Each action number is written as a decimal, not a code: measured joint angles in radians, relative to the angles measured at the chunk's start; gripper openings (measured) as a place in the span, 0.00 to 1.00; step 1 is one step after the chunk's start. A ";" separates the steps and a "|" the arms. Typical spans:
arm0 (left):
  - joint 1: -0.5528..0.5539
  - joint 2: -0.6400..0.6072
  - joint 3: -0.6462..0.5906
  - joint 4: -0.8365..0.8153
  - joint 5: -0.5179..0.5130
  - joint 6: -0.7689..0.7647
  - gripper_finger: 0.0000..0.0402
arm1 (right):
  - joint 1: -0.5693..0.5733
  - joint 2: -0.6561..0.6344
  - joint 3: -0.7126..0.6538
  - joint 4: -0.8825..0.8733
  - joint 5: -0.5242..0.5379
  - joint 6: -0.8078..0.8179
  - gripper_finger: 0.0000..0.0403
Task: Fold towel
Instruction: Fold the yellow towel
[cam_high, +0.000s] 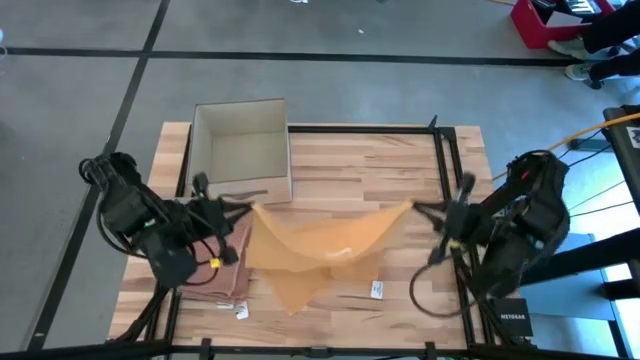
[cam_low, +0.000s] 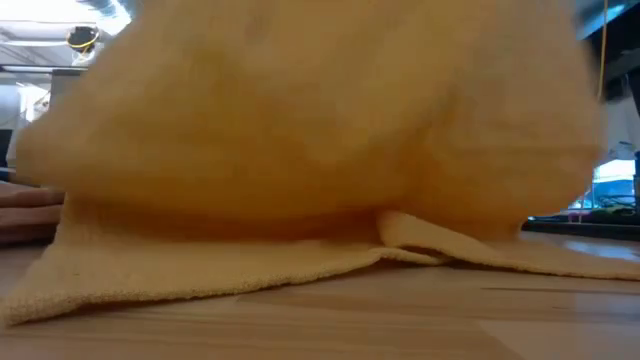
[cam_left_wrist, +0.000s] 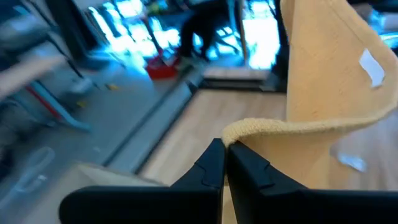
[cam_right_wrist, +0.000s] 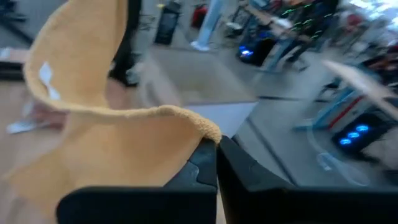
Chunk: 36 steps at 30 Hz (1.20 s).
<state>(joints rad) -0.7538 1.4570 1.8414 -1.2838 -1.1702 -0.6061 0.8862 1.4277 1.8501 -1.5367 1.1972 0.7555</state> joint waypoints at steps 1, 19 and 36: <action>0.007 0.000 0.022 0.003 -0.024 0.028 0.01 | -0.016 0.000 0.030 -0.005 0.016 -0.036 0.00; 0.299 -0.042 0.168 0.288 -0.063 0.521 0.01 | -0.351 0.001 0.389 0.058 0.194 -0.564 0.00; -0.025 -0.046 0.169 0.645 0.301 0.561 0.01 | 0.096 0.071 0.391 0.532 -0.144 -0.628 0.00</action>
<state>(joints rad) -0.7785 1.4113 2.0102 -0.6384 -0.8692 -0.0450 0.9825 1.4988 2.2410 -1.0052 1.0528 0.1272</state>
